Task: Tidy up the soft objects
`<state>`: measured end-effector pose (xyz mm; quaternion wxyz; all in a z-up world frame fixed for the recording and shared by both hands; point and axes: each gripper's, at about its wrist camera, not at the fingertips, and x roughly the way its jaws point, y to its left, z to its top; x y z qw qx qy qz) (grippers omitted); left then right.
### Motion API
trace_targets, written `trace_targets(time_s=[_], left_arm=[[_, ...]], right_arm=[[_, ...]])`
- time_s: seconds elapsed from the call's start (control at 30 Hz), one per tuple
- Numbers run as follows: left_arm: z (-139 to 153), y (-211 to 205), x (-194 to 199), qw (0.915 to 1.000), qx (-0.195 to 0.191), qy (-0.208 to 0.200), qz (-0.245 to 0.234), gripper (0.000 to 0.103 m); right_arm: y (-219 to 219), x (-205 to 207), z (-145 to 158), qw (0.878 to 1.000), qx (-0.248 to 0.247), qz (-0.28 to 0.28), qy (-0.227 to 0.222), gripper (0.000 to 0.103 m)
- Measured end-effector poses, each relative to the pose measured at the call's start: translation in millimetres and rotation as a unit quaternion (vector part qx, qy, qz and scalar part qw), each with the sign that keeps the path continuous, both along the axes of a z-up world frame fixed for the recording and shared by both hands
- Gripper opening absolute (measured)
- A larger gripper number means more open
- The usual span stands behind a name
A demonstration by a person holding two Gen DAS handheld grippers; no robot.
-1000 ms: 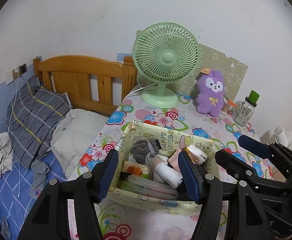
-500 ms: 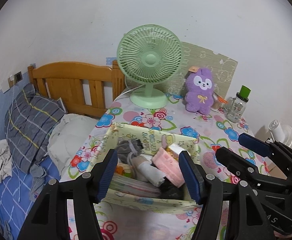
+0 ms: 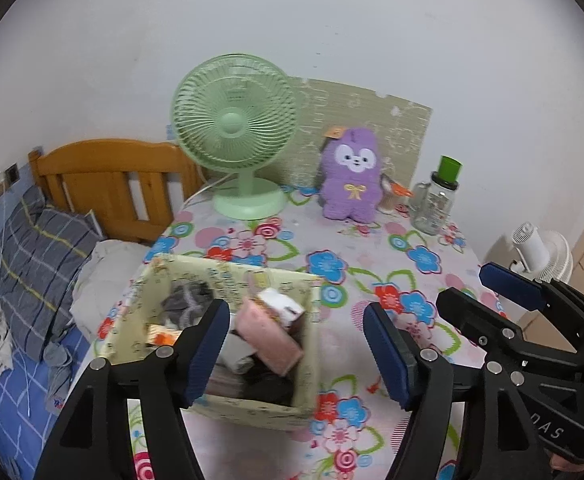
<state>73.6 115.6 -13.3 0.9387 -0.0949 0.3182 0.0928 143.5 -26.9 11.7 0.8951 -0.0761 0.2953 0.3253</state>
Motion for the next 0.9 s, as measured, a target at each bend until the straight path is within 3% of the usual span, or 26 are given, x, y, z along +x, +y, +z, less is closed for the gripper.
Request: trace_targets(time_s=[0.23, 0.57, 0.9], left_arm=[[-1.5, -36.9, 12.2, 0.9996, 0.008, 0.005, -0.028, 0.077], [-5.5, -74.7, 25.5, 0.9990, 0.013, 0.018, -0.038, 0.095], [-3.9, -104.7, 22.2, 0.9981, 0.022, 0.011, -0.057, 0.095]], right_arm=[[-41.9, 6.3, -3.8, 0.999, 0.006, -0.032, 0.008, 0.062], [-95.2, 4.1, -7.5, 0.996, 0.014, -0.090, 0.004, 0.088], [-131.3, -8.7, -11.1, 0.990, 0.018, -0.141, -0.002, 0.098]])
